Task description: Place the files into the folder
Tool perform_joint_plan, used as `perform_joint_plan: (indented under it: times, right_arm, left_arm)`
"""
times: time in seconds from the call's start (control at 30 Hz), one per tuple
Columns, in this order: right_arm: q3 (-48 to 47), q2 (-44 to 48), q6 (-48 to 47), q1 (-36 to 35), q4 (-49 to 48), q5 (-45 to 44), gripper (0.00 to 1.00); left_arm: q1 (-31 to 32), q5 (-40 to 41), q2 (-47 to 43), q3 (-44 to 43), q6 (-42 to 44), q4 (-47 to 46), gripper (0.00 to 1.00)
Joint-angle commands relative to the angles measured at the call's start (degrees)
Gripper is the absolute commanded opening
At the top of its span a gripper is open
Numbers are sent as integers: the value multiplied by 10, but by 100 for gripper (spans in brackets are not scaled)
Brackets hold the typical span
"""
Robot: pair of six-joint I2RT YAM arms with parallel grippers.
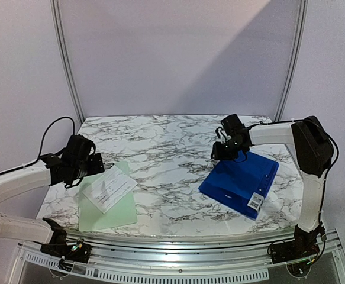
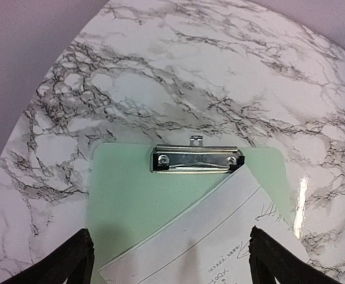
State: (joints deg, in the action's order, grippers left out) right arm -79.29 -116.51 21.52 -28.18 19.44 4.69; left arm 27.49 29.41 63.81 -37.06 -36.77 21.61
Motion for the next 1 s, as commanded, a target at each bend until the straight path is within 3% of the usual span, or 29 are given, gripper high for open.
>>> perform_joint_plan:
  times: [0.0,0.33,0.63,0.97]
  right_arm:
    - [-10,43,-24,-34,2,46,52]
    - [47,108,-8,-88,-36,87,76]
    - [58,141,-10,-93,-28,77,85]
    - [61,158,-26,-93,-22,55,88]
  left_arm:
    - [-56,-81,-22,41,-20,-20,92]
    - [-146,-110,-92,121,-135,16,92]
    - [-146,-164,-105,155,-177,69,93]
    - [-117,-196,-113,175,-214,68,89]
